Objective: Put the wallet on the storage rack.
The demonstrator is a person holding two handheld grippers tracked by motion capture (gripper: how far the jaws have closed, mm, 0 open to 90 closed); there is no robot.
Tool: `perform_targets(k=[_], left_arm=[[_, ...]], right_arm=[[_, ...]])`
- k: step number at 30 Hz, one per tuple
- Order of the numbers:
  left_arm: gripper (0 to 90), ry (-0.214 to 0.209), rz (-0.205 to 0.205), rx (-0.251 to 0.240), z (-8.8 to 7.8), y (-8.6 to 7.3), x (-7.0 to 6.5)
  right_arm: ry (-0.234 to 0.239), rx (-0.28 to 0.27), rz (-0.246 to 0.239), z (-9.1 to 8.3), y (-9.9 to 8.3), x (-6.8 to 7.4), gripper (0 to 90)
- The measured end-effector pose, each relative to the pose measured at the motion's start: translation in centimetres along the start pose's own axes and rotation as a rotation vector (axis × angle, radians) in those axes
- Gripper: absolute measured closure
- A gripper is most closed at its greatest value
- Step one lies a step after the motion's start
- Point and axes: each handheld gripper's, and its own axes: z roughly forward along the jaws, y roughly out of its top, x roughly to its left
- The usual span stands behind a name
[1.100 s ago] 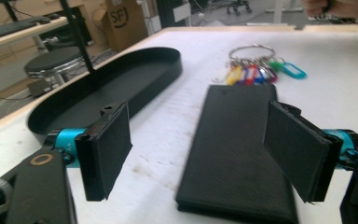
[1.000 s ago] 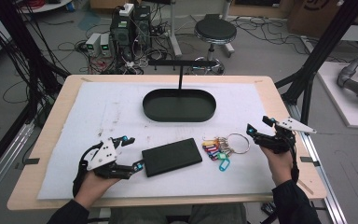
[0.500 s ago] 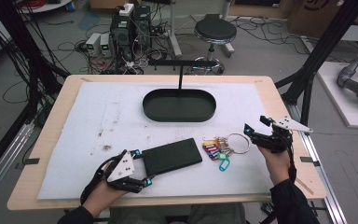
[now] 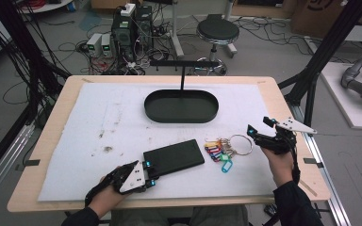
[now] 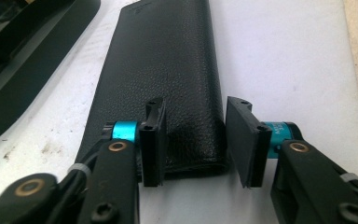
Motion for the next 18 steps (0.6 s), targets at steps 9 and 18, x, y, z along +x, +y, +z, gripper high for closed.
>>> perform_targets(k=[9, 18], left_arm=[[75.8, -0.021, -0.03, -0.018, -0.5, 0.6, 0.5], [78.6, -0.033, -0.238, -0.176, -1.8, 0.6, 3.0]], right_arm=[[0.022, -0.002, -0.011, 0.1, 0.1, 0.3, 24.4], [0.079, -0.005, -0.039, 0.7, 0.4, 1.2, 25.3]])
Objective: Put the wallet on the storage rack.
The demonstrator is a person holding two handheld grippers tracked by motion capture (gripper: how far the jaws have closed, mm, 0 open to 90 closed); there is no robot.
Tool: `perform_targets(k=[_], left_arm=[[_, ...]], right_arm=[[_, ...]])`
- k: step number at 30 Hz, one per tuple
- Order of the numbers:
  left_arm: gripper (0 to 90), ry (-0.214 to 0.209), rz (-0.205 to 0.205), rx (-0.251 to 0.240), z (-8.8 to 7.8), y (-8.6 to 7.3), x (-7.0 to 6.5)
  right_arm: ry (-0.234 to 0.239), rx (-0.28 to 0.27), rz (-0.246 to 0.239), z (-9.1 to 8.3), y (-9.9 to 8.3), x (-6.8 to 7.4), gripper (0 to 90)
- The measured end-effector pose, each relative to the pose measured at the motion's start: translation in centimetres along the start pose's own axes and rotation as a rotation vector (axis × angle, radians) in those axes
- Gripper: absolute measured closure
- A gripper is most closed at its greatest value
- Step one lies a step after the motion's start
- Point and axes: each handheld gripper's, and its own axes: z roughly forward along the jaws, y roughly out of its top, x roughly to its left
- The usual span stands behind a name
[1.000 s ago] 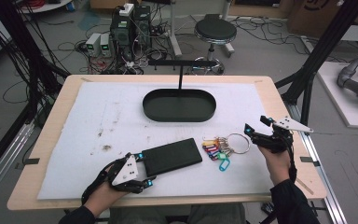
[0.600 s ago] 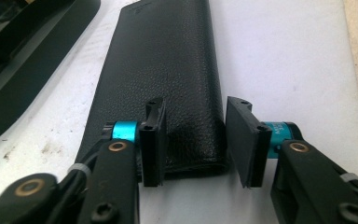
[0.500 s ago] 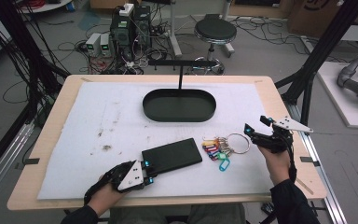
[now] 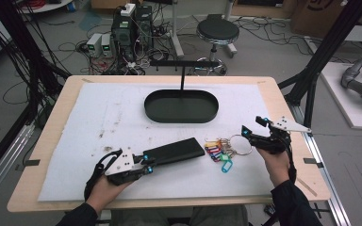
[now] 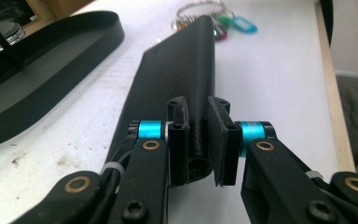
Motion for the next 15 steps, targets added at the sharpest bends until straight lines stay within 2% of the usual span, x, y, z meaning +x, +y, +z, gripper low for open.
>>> perform_targets(k=[3, 5, 7, 8, 9, 10, 11, 12, 15], left_arm=[[78.8, 0.003, -0.023, -0.024, -0.1, 0.1, 0.4], [78.8, 0.002, -0.058, -0.046, -0.1, 0.1, 1.0], [78.8, 0.004, -0.068, -0.053, -0.1, 0.1, 1.2], [78.8, 0.003, -0.09, -0.068, -0.1, 0.2, 1.6], [78.8, 0.003, -0.09, -0.068, -0.1, 0.2, 1.6], [78.8, 0.005, -0.116, -0.09, -0.2, 0.2, 2.1], [78.9, 0.005, -0.116, -0.09, -0.2, 0.2, 2.1], [79.0, 0.008, -0.138, -0.108, -0.3, 0.2, 2.6], [79.0, 0.013, -0.162, -0.128, -0.4, 0.3, 3.2]], right_arm=[[0.021, -0.008, -0.016, 0.3, 0.2, 0.3, 25.5], [0.058, -0.01, -0.03, 0.8, 0.3, 0.8, 25.5], [0.076, -0.005, -0.034, 1.1, 0.3, 1.0, 25.5], [0.11, 0.003, -0.042, 1.6, 0.3, 1.3, 25.4], [0.12, 0.005, -0.048, 1.7, 0.3, 1.5, 25.4], [0.148, 0.008, -0.06, 1.9, 0.4, 1.8, 25.4], [0.148, 0.008, -0.06, 1.9, 0.4, 1.8, 25.4], [0.183, 0.01, -0.077, 2.3, 0.4, 2.2, 25.1], [0.232, 0.02, -0.102, 3.0, 0.4, 2.9, 25.0]])
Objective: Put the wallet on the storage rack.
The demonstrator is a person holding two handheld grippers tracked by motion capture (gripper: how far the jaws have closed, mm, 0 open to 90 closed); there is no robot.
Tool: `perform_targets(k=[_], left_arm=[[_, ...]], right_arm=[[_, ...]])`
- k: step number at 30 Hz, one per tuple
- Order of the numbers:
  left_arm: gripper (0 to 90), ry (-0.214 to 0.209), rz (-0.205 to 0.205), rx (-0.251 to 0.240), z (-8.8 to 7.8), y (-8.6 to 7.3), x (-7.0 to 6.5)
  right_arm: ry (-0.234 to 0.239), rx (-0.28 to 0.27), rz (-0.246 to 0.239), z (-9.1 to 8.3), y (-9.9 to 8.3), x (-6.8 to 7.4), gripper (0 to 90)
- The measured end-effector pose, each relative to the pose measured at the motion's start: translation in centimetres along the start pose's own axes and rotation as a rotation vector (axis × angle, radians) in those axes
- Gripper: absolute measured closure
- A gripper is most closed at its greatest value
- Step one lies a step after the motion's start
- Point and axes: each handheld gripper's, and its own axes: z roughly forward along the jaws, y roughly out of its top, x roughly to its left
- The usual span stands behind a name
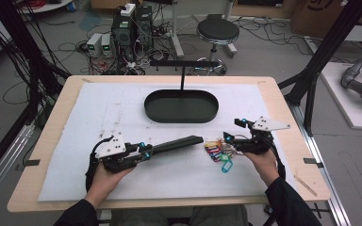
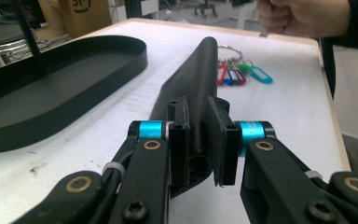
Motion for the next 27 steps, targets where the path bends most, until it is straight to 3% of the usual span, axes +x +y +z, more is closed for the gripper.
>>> perform_targets(k=[5, 12, 13, 20, 23, 25, 27], left_arm=[[79.1, 0.01, -0.027, -0.024, 0.0, 0.2, 0.7], [79.0, 0.014, -0.043, -0.04, -0.1, 0.2, 1.1], [79.0, 0.017, -0.047, -0.043, -0.1, 0.2, 1.3], [79.0, 0.018, -0.051, -0.049, -0.1, 0.2, 1.4], [78.9, 0.02, -0.058, -0.055, -0.1, 0.2, 1.5], [79.0, 0.022, -0.063, -0.063, -0.1, 0.2, 1.6], [79.0, 0.019, -0.061, -0.062, -0.1, 0.2, 1.6]], right_arm=[[0.072, 0.028, -0.036, 1.5, 0.2, 0.8, 25.0], [0.125, 0.073, -0.059, 3.7, 0.3, 1.3, 28.2], [0.153, 0.092, -0.078, 4.6, 0.3, 1.5, 34.8], [0.208, 0.134, -0.129, 7.9, 0.4, 2.9, 51.2], [0.218, 0.137, -0.145, 8.2, 0.4, 3.2, 61.2], [0.186, 0.131, -0.17, 8.2, 0.6, 3.6, 67.3], [0.189, 0.14, -0.164, 7.9, 0.7, 3.5, 71.2]])
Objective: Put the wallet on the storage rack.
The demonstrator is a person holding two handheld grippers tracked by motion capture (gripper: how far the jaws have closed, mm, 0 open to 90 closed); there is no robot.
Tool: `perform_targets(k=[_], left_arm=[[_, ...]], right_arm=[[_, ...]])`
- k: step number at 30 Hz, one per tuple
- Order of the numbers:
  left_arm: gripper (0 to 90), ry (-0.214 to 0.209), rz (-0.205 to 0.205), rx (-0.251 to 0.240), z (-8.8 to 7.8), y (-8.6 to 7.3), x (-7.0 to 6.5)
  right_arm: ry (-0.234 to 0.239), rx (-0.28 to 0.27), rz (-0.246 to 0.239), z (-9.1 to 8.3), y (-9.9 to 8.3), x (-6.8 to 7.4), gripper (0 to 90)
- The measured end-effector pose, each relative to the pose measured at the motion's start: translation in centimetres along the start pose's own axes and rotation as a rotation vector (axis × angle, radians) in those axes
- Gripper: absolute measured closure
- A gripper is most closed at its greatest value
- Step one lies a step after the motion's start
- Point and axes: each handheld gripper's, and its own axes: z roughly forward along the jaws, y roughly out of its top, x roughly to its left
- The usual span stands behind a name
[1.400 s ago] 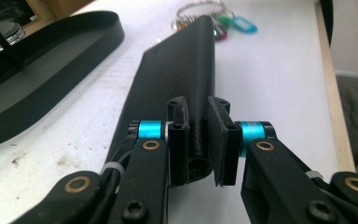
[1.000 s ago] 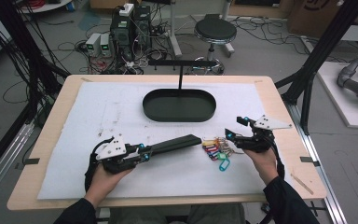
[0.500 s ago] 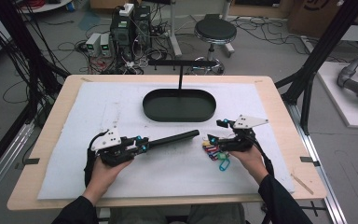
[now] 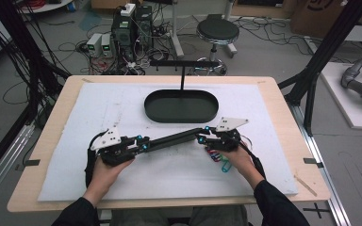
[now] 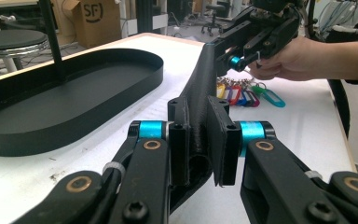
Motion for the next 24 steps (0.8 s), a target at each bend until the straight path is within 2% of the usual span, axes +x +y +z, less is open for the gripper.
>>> perform_targets(k=[5, 6, 10, 13, 15, 18, 19, 22, 23, 24], left_arm=[[79.0, -0.014, -0.005, -0.017, -0.1, 0.3, 0.0], [79.0, -0.035, -0.014, -0.032, -0.2, 0.5, 0.0], [78.8, -0.061, -0.016, -0.019, 0.1, 0.3, 0.1], [77.6, -0.071, -0.02, -0.023, 0.4, 0.2, 0.2], [73.7, -0.053, -0.01, -0.037, 0.7, 0.1, 0.1], [59.9, -0.055, -0.017, -0.032, 0.8, -0.1, 0.2], [58.1, -0.046, -0.004, -0.026, 0.8, -0.2, 0.2], [52.2, -0.052, 0.0, 0.004, 1.2, -0.5, 0.2], [51.0, -0.048, 0.007, 0.027, 1.5, -0.6, 0.2], [47.9, -0.048, 0.007, 0.027, 1.5, -0.6, 0.2]], right_arm=[[0.002, -0.018, 0.011, -1.4, 0.3, 0.4, 75.9], [0.026, -0.037, 0.052, -2.4, 0.4, 0.8, 77.0], [0.044, 0.004, 0.083, -3.4, -0.2, 1.8, 78.2], [0.04, 0.007, 0.096, -3.7, -1.0, 2.2, 78.2], [0.035, 0.021, 0.096, -3.7, -1.5, 2.2, 77.9], [0.037, 0.015, 0.103, -3.8, -1.5, 2.1, 78.1], [0.033, 0.011, 0.096, -3.8, -1.5, 2.1, 78.1], [0.036, 0.015, 0.096, -3.8, -1.6, 2.1, 78.0], [0.038, 0.013, 0.088, -3.8, -1.7, 2.0, 78.0], [0.043, 0.009, 0.087, -3.9, -1.8, 2.0, 77.9]])
